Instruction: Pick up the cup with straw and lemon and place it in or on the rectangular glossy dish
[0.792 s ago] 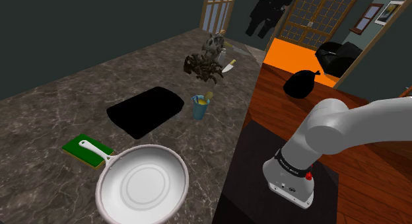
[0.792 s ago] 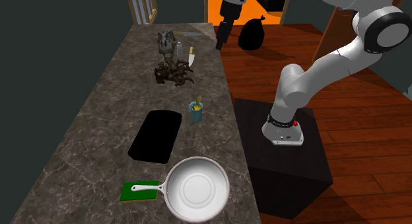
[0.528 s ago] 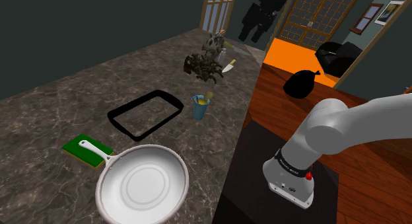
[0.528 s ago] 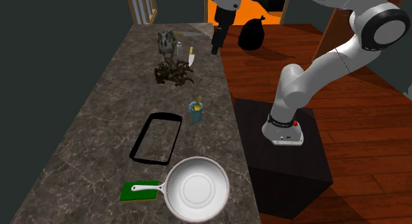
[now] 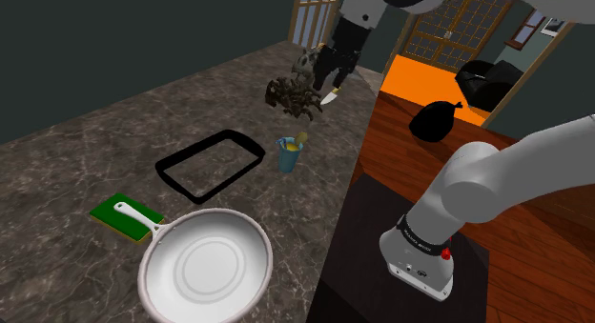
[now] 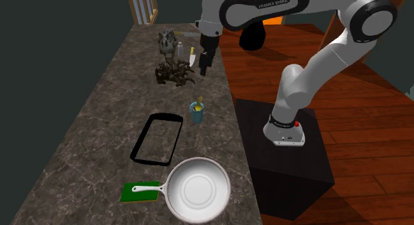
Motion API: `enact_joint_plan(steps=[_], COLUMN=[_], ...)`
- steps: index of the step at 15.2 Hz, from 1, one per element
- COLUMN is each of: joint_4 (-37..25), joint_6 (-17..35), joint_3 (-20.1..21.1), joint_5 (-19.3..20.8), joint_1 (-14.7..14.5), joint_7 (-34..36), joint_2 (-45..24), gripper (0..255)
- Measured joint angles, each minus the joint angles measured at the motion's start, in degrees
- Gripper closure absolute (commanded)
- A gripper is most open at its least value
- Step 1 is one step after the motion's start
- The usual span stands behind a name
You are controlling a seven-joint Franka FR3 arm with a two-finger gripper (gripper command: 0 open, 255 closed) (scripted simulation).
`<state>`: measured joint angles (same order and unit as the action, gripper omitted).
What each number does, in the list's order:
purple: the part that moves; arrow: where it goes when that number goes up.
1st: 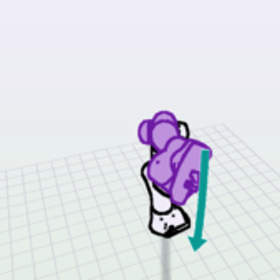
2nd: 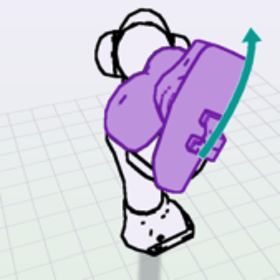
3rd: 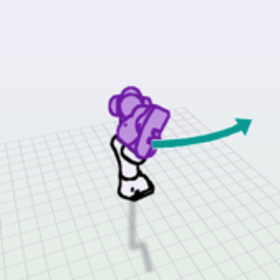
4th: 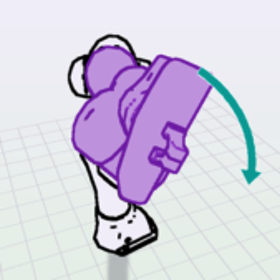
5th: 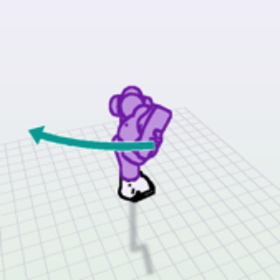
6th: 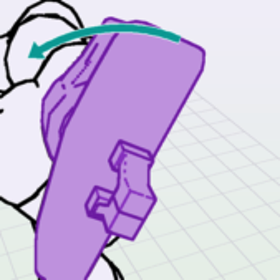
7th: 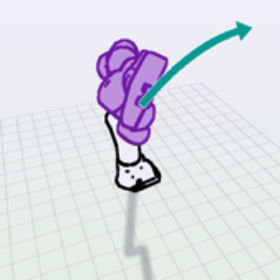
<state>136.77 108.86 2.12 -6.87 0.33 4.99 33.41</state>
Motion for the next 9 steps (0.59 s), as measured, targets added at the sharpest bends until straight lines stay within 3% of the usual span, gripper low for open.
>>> enact_joint_plan(steps=[9], joint_4=[0.33], joint_6=[12.28], joint_3=[2.01], joint_5=[0.46], joint_1=[-0.54], joint_7=[0.33], joint_2=[-16.6], gripper=[0])
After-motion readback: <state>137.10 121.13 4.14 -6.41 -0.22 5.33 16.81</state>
